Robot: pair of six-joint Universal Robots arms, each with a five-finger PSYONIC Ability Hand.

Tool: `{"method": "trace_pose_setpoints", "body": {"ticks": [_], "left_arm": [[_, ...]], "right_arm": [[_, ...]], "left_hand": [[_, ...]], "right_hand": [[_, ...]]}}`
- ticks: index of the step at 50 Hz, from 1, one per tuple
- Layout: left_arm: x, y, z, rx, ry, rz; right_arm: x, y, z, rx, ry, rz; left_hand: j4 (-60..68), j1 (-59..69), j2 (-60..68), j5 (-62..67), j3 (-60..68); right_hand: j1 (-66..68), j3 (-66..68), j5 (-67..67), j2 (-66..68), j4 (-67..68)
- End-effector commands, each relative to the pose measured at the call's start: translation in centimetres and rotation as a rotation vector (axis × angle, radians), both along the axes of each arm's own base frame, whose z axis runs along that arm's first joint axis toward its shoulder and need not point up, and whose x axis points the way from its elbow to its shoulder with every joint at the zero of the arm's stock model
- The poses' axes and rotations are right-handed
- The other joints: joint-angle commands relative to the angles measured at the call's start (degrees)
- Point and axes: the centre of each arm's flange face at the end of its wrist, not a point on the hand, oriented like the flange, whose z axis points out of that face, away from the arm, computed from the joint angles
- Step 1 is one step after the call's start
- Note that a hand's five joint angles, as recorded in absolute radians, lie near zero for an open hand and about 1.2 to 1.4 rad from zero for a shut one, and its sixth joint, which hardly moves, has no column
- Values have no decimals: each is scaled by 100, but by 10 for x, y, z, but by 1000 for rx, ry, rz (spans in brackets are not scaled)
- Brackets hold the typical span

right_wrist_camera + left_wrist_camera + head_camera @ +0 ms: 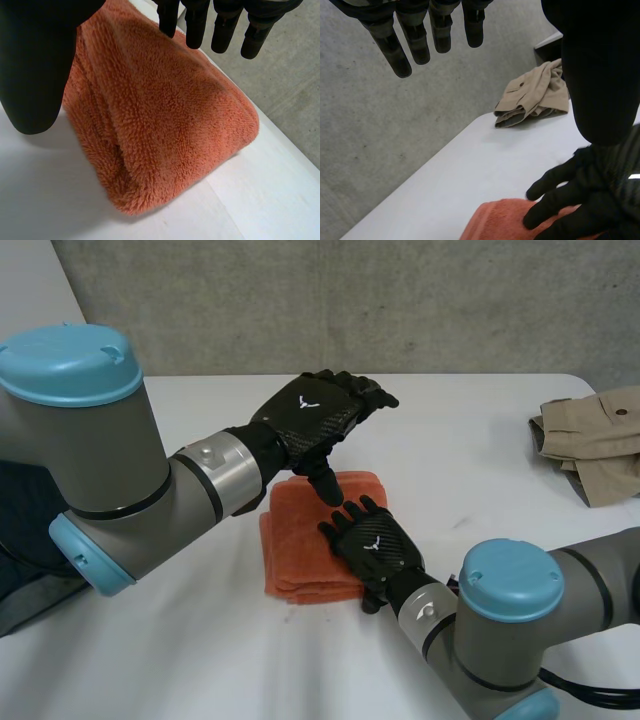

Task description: Fold the laundry.

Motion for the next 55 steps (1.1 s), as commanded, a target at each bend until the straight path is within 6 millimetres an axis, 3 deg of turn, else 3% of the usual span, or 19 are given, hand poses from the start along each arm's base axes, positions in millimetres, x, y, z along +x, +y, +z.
{"method": "trace_pose_setpoints", "body": {"ticks": [1,7,22,24,25,26,32,35,37,40,44,49,51,52,55], "left_arm": [[0,0,-5,20,-5,5],[0,0,-6,18,-4,5],[3,-3,-4,16,-2,16],[4,-3,-5,17,-3,16],[4,-3,-5,17,-3,16],[4,-3,-4,16,-4,17],[6,-6,-1,3,1,26],[12,-10,13,-23,22,53],[17,-13,19,-37,31,71],[22,-16,29,-61,48,97],[21,-15,35,-83,62,97],[19,-13,35,-84,63,89],[19,-11,35,-84,63,88],[19,-11,34,-82,62,88],[18,-11,33,-79,60,86]], "right_arm": [[7,-12,-11,-28,-11,-7],[12,-20,-10,-56,-35,-8],[26,-40,-4,-102,-78,-6],[28,-43,-2,-110,-86,-5],[30,-46,1,-120,-97,-7],[31,-48,2,-124,-104,-9],[40,-69,37,-214,-179,-26],[29,-102,75,-299,-251,-85],[18,-125,101,-346,-313,-129],[5,-147,124,-393,-366,-170],[-30,-187,155,-471,-426,-251],[-96,-238,189,-575,-497,-334],[-118,-252,195,-604,-520,-353],[-143,-267,199,-639,-543,-368],[-184,-289,195,-682,-546,-403]], "left_hand": [[-10,54,-23,-119,-54],[6,71,-6,-102,-37],[57,121,45,-51,13],[57,121,45,-51,13],[57,121,45,-51,13],[57,121,45,-51,13],[57,121,45,-51,13],[74,138,61,-35,30],[91,155,78,-18,47],[91,155,78,-18,47],[91,155,78,-18,47],[107,171,95,-1,64],[107,171,95,-1,64],[107,171,95,-1,64],[107,171,95,-1,64]], "right_hand": [[397,458,427,461,448],[1844,1905,1874,1908,1896],[2096,2157,2126,2160,2147],[3519,3580,3549,3583,3570],[5359,5420,5389,5423,5411],[6327,6388,6357,6391,6378],[6700,6762,6731,6765,6752],[6700,6762,6731,6765,6752],[6700,6762,6731,6765,6752],[6700,6762,6731,6765,6752],[6700,6762,6731,6765,6752],[6700,6762,6731,6765,6752],[6700,6762,6731,6765,6752],[6700,6762,6731,6765,6752],[6700,6762,6731,6765,6752]]}}
